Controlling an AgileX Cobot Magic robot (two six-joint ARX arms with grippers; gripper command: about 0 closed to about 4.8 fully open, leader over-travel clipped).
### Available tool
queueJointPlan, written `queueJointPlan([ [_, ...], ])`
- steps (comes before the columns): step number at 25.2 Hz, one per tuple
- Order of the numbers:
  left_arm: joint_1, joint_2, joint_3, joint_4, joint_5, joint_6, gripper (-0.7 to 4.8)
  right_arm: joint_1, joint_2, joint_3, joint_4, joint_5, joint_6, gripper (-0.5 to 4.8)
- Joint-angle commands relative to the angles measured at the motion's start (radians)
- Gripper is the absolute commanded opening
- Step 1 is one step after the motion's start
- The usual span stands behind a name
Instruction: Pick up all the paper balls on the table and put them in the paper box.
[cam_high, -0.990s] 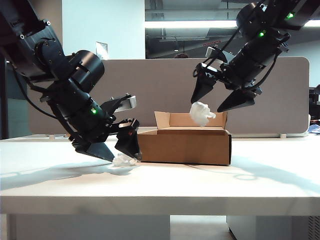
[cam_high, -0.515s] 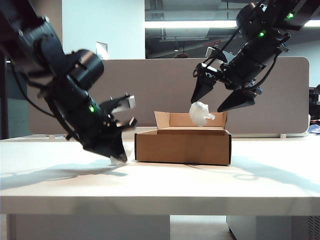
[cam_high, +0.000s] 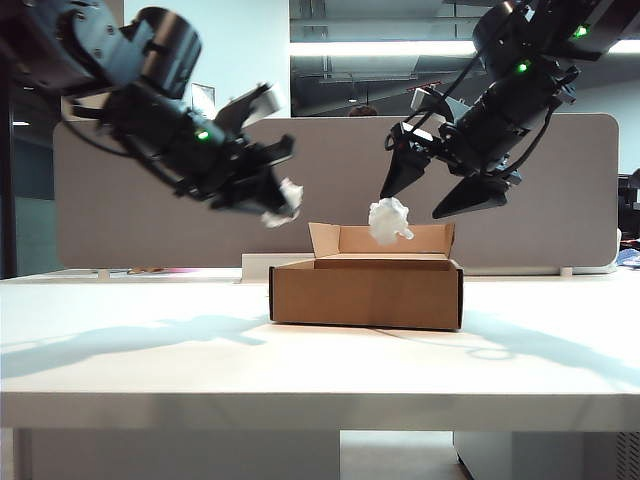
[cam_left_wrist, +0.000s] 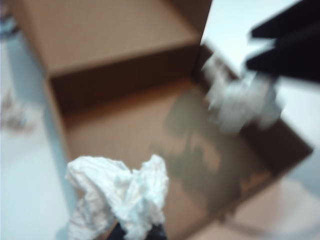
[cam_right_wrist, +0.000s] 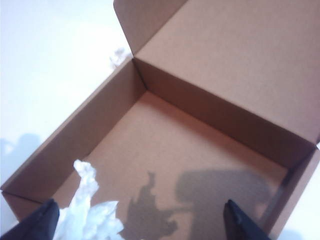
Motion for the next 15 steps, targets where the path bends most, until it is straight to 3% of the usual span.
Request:
queueJointPlan([
  [1,-0.015,0.074,0.104,0.01,-0.01,0.0,-0.06,0.002,-0.006,0.006,0.038,0.001,0.003,4.79],
  [10,-0.045,0.256,0.331,-0.15,-0.006,-0.003,0.14,0.002,-0.006,0.008,0.051,0.025,0.003,4.79],
  [13,-0.048,0.282,0.405,-0.28,-0.003,-0.003,1.76,0.002,-0.006,0.008,0.053,0.027,0.003,4.79],
  [15,-0.048,0.29,0.433,-0.327,-0.003,-0.003,2.54,0.002,-0.006,0.008,0.054,0.028,0.003,4.79],
])
